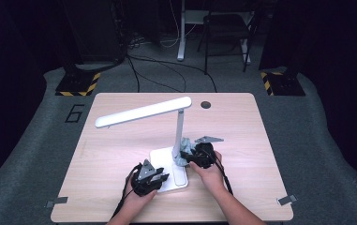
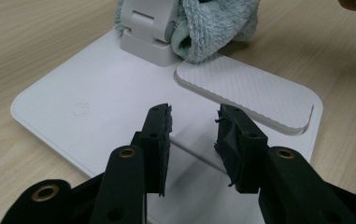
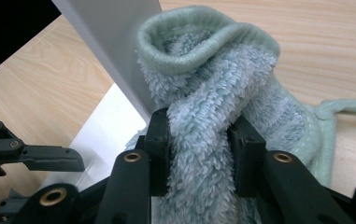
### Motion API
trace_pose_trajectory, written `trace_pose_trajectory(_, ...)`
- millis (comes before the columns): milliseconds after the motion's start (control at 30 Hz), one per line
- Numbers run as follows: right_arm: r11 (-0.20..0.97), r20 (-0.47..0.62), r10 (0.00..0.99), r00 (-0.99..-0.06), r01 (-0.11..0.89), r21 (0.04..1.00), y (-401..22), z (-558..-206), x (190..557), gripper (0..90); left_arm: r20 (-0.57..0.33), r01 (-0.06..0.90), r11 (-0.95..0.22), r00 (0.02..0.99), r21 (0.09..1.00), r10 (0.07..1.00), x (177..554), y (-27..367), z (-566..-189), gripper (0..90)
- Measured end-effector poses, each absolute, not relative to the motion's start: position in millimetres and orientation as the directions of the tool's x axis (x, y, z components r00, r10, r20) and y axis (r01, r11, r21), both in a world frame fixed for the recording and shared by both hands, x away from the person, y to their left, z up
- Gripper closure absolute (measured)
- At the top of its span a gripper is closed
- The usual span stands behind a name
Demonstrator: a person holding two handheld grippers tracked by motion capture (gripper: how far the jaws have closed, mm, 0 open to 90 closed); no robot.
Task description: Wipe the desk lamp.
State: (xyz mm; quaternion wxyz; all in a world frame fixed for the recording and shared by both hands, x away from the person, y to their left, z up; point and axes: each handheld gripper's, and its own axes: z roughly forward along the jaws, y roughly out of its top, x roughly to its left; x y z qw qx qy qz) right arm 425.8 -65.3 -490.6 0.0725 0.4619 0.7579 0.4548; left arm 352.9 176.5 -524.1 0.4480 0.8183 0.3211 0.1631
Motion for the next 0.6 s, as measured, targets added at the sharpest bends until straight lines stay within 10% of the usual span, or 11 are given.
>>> trace_pose_trajectory(600,0.223,0.159,0.815,-0.558,0.554,0.802,-105.6,-482.1,404.8,65.3,-0.026,0.380,-0.391,0.744,0.838,0.667,352.9,176.5,-524.1,62.0)
